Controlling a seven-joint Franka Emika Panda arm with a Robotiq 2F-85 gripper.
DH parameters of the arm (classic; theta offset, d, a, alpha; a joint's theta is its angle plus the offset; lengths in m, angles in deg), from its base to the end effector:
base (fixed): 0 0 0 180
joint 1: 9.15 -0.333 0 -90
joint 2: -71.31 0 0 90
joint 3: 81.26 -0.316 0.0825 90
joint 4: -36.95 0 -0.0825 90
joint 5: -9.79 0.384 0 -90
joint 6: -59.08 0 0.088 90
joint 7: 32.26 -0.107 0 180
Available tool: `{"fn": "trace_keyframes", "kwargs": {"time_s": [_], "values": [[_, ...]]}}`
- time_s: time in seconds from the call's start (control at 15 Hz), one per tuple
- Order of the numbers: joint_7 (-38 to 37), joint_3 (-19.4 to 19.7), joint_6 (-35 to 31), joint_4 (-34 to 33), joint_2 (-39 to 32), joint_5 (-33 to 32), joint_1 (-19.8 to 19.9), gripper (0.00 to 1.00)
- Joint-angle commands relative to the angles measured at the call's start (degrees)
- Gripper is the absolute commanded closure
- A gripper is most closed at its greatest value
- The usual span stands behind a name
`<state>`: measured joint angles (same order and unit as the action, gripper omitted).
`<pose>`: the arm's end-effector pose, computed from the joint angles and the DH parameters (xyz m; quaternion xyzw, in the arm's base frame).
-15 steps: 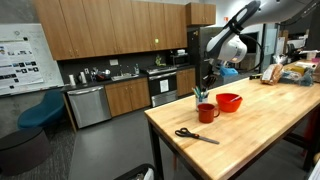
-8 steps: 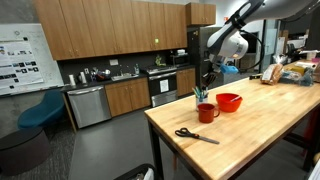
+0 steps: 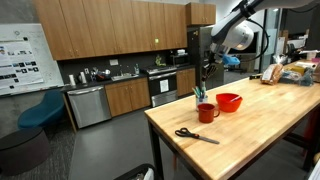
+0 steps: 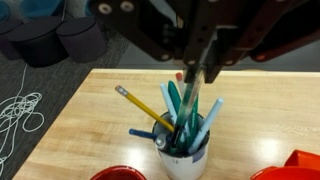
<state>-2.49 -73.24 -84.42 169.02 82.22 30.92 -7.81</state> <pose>0.5069 -0.0884 0.4638 -0.9698 -0.0477 -0.2266 0.0770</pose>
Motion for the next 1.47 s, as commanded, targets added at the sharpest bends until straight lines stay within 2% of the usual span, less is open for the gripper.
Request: {"fn": "trace_keyframes", "kwargs": {"time_s": [0.0, 0.53, 1.07, 1.4], "values": [[0.8, 1.3, 0.9, 1.5, 6.0, -0.5, -0.2, 0.96], [-1.2, 7.8, -0.7, 1.7, 12.5, -1.2, 1.4, 0.96], [-2.6, 13.4, 1.6, 3.0, 8.9, -0.5, 3.7, 0.96], [-4.2, 14.8, 4.5, 2.6, 4.6, -0.2, 5.0, 0.96]]}}
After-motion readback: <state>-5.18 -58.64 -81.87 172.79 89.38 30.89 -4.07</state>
